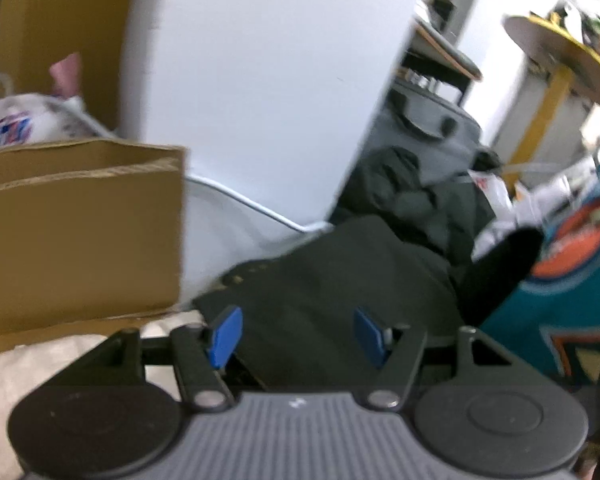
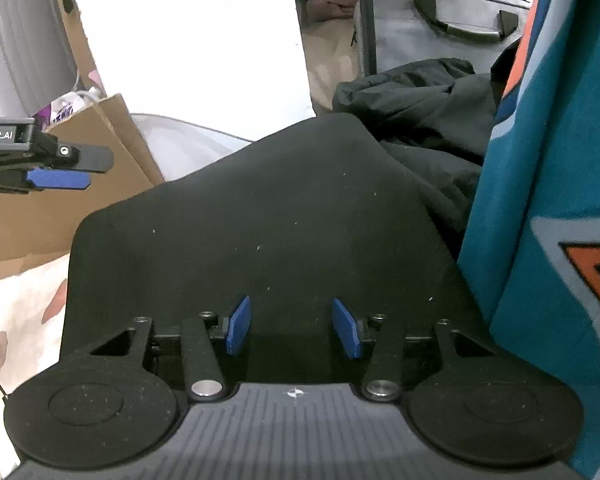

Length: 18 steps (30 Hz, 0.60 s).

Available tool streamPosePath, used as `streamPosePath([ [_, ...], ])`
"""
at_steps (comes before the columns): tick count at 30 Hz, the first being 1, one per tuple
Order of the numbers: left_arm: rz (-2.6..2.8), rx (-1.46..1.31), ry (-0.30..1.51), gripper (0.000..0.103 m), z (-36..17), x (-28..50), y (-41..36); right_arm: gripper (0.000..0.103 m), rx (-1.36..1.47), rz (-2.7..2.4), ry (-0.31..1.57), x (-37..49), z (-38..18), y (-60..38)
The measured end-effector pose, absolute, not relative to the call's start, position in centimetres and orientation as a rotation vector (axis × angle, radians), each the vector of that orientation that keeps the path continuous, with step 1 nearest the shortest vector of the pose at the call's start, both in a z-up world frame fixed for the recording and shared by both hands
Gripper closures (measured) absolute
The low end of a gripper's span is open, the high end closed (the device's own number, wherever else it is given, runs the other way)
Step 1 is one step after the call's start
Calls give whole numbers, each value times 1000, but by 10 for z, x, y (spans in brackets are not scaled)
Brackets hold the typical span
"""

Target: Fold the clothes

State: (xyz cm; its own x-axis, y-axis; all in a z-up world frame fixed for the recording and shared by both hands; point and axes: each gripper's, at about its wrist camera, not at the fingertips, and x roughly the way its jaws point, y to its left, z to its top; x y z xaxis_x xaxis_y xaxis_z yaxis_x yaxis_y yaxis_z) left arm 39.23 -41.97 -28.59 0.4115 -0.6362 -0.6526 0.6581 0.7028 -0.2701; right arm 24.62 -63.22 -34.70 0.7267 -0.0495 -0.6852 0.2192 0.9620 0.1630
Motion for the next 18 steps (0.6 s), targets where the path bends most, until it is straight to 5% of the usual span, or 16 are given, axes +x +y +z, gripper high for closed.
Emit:
streamPosePath([
  [16, -796, 124, 870, 42, -344, 395, -432, 50, 176, -181, 741, 206, -378, -652],
  [18, -797, 131, 858, 49, -337, 394, -433, 50, 144, -199, 747, 198, -379, -653],
])
